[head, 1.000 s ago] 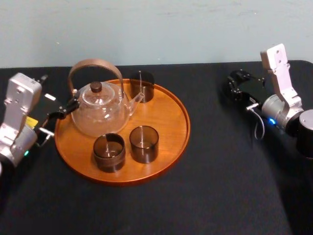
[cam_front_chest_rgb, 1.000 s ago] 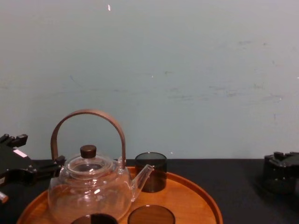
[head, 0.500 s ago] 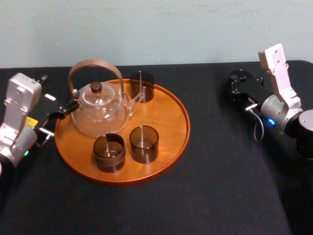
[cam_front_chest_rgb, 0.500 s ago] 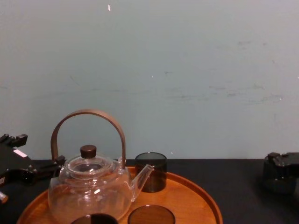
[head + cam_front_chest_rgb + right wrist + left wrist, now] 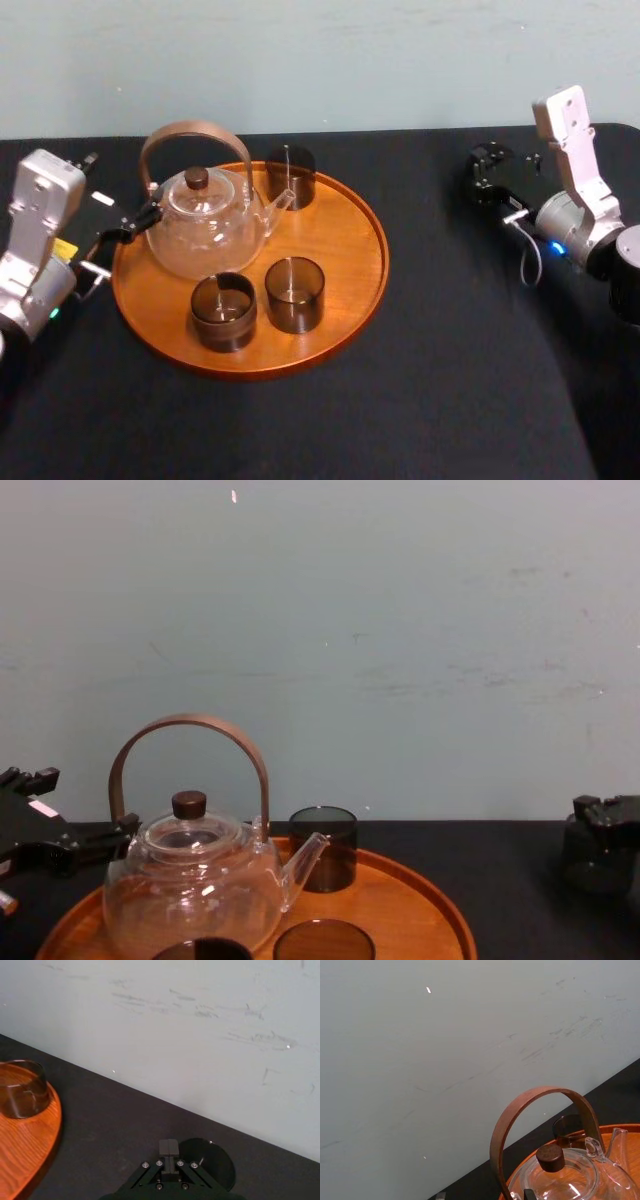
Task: Pick up the glass from the table and place it on the tray.
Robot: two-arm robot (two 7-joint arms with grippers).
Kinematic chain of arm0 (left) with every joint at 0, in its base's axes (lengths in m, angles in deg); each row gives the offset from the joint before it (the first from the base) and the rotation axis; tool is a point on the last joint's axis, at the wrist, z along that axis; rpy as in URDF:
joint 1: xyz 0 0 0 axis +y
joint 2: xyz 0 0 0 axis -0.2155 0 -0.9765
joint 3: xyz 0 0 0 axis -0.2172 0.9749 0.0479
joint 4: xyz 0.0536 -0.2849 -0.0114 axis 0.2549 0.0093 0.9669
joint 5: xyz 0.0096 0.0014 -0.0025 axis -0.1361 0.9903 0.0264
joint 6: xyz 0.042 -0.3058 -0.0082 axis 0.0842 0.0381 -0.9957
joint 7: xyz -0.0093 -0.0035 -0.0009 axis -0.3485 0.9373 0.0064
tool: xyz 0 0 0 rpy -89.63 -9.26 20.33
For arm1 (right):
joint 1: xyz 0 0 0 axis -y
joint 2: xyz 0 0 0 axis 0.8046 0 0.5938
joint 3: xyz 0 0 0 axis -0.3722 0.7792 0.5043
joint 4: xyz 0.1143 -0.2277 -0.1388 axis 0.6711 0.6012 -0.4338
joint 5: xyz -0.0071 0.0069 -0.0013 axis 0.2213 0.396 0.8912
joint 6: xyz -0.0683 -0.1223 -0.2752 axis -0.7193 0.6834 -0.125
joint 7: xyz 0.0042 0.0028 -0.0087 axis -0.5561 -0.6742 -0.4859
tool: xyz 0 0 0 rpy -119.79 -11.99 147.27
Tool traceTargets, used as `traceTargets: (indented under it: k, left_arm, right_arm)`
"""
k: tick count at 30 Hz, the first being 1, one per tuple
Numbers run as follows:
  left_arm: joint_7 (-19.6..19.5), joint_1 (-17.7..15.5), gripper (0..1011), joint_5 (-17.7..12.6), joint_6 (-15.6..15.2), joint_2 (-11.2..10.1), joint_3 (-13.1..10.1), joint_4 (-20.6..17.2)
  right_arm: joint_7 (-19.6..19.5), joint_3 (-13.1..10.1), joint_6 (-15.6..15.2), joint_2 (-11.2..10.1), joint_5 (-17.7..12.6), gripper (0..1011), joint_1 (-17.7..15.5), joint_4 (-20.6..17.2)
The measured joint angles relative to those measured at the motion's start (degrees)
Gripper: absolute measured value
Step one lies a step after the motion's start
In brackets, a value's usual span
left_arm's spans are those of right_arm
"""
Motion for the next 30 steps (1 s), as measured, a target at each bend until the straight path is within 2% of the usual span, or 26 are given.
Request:
traceTargets:
  k: [6,12,18,25,30]
  left_arm:
    - [0.0,0.0,1010,0.0,0.0,0.0,0.0,0.0]
    - [0.0,0.0,1010,0.0,0.0,0.0,0.0,0.0]
    - [0.0,0.0,1010,0.0,0.0,0.0,0.0,0.0]
    - [0.0,0.0,1010,0.0,0.0,0.0,0.0,0.0]
    - [0.0,0.0,1009,0.0,0.0,0.0,0.0,0.0]
  right_arm:
    - [0.3,-0.2,-0.2,-0.7,-0.7,0,-2.6,-4.3]
    - [0.1,-0.4,-0.6,-1.8,-1.2,0,-6.5,-9.8]
    - [0.1,-0.4,-0.6,-1.7,-1.3,0,-6.3,-9.6]
    - [0.2,-0.4,-0.6,-1.6,-1.3,152,-6.0,-9.2]
    - [0.2,-0.4,-0.5,-1.6,-1.2,324,-5.9,-9.1]
